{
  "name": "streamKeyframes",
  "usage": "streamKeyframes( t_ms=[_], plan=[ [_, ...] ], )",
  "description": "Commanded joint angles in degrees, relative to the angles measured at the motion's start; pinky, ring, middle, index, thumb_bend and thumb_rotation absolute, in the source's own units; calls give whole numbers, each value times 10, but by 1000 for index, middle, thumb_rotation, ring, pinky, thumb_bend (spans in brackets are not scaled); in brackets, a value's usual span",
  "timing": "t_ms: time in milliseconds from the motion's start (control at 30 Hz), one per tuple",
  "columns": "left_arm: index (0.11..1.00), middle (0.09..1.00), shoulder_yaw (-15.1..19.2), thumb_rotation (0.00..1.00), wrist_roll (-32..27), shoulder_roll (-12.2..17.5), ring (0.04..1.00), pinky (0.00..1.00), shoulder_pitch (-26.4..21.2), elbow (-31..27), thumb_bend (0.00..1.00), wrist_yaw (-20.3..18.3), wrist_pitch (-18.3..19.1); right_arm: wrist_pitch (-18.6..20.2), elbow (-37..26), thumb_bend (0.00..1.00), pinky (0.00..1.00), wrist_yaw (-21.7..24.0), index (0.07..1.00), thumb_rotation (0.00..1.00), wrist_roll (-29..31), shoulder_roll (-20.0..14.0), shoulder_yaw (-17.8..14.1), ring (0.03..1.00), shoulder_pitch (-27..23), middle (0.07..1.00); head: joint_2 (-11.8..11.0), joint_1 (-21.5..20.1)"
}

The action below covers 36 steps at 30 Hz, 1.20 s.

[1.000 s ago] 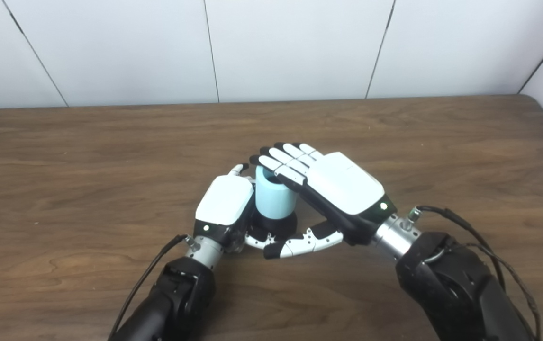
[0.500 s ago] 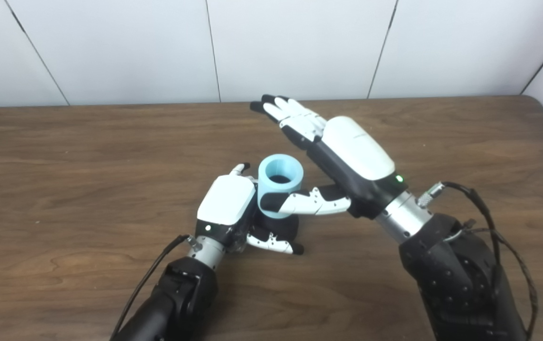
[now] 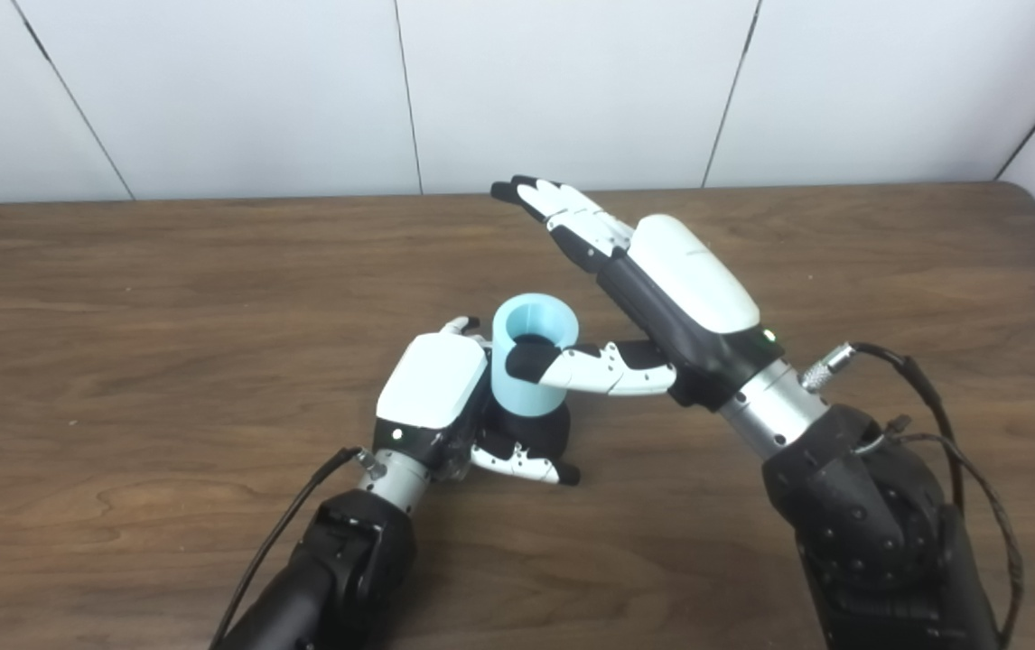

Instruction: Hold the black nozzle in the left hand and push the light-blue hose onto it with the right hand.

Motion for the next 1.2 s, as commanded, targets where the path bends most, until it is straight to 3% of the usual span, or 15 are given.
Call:
streamKeyframes(
  t_ms=[0,33,100,267,433,833,900,1033,1167],
  plan=[
    [574,622,0,77,-4,9,676,839,11,17,692,-3,-8,-6,-4,565,899,-12,940,1000,-1,-8,-4,964,-9,957,0,-1],
    [646,680,1,130,-6,10,713,840,11,18,801,3,-11,-7,-3,566,890,-12,941,1000,-2,-8,-4,962,-9,955,0,-1],
    [697,726,2,170,-9,12,745,843,9,21,859,11,-19,-10,-1,567,884,-14,942,1000,-4,-9,-4,960,-7,953,0,-1],
    [858,882,7,268,-19,18,882,933,2,27,912,23,-39,-15,2,586,903,-14,938,1000,-13,-12,-1,950,0,943,0,0],
    [898,960,12,302,-18,28,953,978,-6,27,924,21,-51,-19,4,593,914,-17,937,1000,-15,-11,0,945,7,939,-1,1],
    [917,951,33,317,-12,43,971,1000,-15,1,943,5,-54,-25,10,599,909,-25,946,1000,-22,-9,4,937,15,934,1,2],
    [913,933,40,327,-14,45,958,1000,-18,-11,951,-10,-49,-22,10,599,910,-24,947,1000,-22,-9,4,939,15,934,1,3],
    [909,897,61,337,-32,46,935,999,-25,-52,945,-80,-34,-23,14,595,904,-27,945,1000,-20,-10,0,939,17,933,1,5],
    [881,853,78,327,-39,44,890,967,-30,-70,960,-100,-32,-25,18,585,895,-32,942,1000,-20,-10,-1,938,17,933,1,5]
  ],
)
